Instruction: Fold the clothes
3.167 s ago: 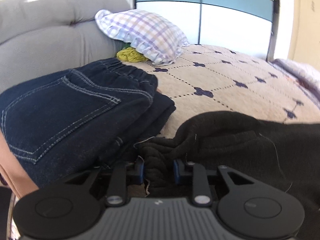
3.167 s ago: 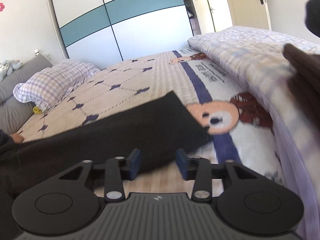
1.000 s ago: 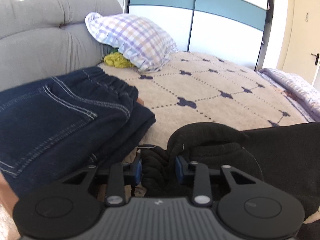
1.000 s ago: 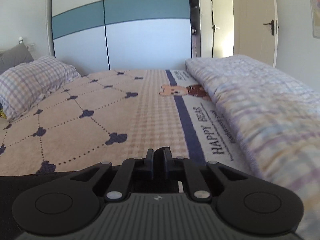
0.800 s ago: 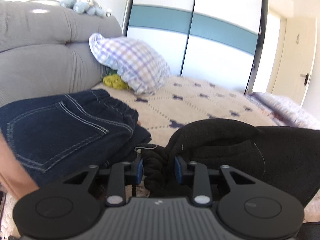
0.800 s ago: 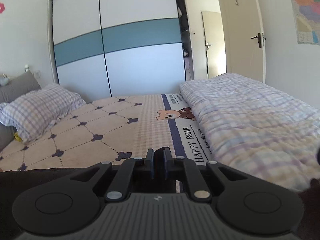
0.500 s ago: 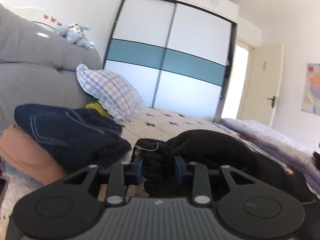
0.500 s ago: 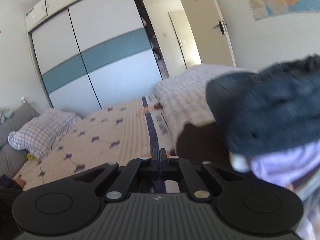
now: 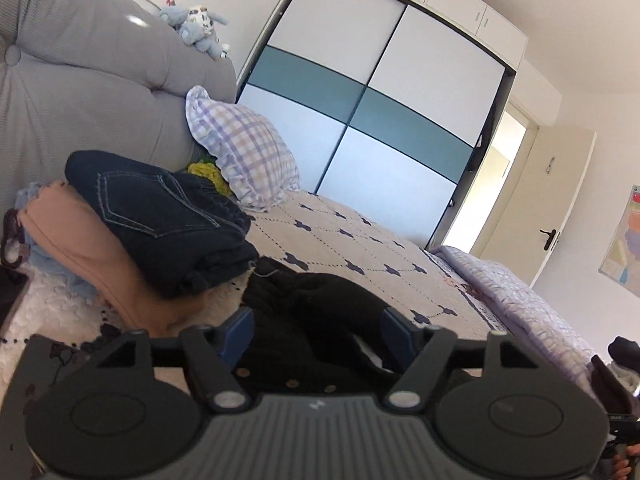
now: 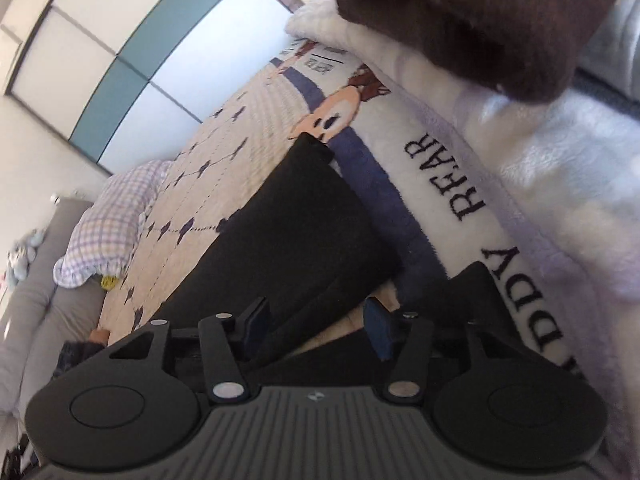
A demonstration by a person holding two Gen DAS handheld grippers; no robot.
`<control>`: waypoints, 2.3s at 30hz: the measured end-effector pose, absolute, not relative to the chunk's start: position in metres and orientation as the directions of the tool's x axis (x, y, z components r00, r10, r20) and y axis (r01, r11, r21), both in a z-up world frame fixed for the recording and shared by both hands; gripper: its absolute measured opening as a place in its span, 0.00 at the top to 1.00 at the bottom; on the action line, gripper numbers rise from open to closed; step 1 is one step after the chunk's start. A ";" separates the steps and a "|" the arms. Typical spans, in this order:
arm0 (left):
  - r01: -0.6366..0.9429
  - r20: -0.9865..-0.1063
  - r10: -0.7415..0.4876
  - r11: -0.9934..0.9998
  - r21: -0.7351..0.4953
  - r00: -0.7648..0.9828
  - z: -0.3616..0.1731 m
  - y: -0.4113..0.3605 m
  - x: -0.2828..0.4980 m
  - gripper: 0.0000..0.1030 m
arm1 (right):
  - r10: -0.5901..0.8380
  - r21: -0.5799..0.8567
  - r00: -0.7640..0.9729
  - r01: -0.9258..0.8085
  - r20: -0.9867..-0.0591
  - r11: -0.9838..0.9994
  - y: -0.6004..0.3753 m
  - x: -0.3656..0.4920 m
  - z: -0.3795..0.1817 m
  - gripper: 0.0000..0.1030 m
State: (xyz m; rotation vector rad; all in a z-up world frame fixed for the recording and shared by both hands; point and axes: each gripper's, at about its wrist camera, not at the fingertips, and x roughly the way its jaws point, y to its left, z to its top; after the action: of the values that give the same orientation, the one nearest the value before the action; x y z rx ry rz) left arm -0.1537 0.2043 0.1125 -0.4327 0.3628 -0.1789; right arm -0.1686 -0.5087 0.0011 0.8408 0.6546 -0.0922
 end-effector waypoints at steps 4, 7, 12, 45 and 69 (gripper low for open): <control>0.026 -0.390 -0.274 0.845 -0.534 0.879 0.115 0.193 -0.116 0.25 | 0.161 0.686 0.788 0.391 -0.594 0.614 -0.509 -0.147 -0.005 0.45; -0.030 -0.430 -0.298 0.793 -0.609 0.852 0.111 0.189 -0.089 0.23 | 0.170 0.689 0.787 0.386 -0.592 0.613 -0.506 -0.140 -0.003 0.42; -0.170 -0.521 -0.247 0.761 -0.626 0.817 0.100 0.190 -0.046 0.23 | 0.187 0.723 0.789 0.403 -0.585 0.561 -0.518 -0.135 -0.007 0.42; 0.058 -0.317 -0.474 0.622 -0.781 0.821 0.036 0.256 -0.171 0.89 | 0.195 0.770 0.851 0.314 -0.488 0.555 -0.509 -0.373 0.016 0.92; -0.014 -0.383 -0.388 0.686 -0.728 0.838 0.035 0.280 -0.217 0.18 | 0.140 0.825 0.868 0.388 -0.477 0.410 -0.506 -0.447 -0.056 0.42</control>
State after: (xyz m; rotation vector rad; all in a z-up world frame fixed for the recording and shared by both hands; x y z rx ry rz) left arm -0.2166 0.2796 0.0346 -0.7957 0.5496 -0.2215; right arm -0.4465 -0.5060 -0.0556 1.1515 0.5258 -0.1651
